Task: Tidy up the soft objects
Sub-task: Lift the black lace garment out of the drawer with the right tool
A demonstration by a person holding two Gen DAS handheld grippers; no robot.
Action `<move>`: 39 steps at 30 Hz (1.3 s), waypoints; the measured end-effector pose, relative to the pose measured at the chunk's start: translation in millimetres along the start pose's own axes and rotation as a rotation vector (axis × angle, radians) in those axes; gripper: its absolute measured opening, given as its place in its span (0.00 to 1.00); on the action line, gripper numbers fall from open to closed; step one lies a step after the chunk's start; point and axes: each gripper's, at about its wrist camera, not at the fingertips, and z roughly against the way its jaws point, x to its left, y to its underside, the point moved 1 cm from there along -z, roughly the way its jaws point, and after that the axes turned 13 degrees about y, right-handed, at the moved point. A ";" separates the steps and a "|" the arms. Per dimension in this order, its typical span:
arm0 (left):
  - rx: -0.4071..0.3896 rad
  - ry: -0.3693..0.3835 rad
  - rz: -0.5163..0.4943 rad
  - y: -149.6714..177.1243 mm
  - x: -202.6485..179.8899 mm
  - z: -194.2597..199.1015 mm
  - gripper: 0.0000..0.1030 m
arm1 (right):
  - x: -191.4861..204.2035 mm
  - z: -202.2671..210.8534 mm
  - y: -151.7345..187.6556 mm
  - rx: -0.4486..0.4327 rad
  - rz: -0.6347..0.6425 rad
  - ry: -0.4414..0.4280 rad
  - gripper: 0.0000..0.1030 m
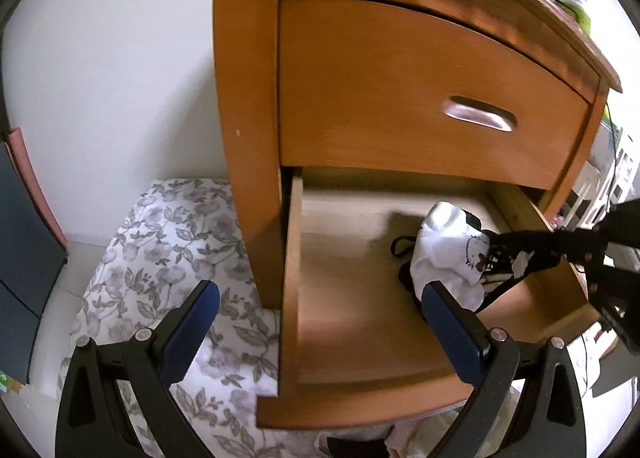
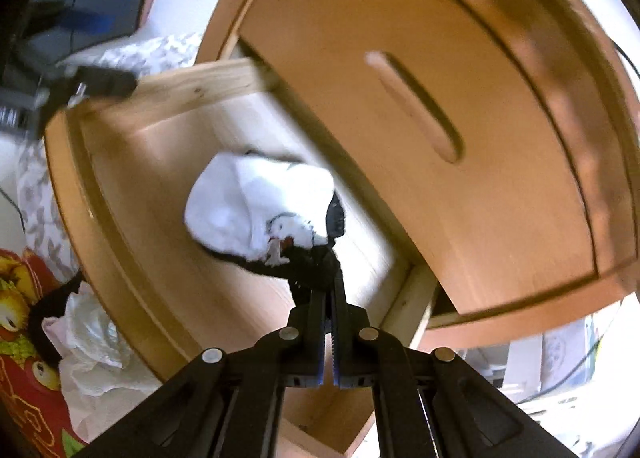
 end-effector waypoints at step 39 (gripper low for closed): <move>-0.047 0.064 0.052 16.5 -25.7 81.7 0.98 | -99.1 210.0 -9.6 -0.293 -0.237 0.265 0.02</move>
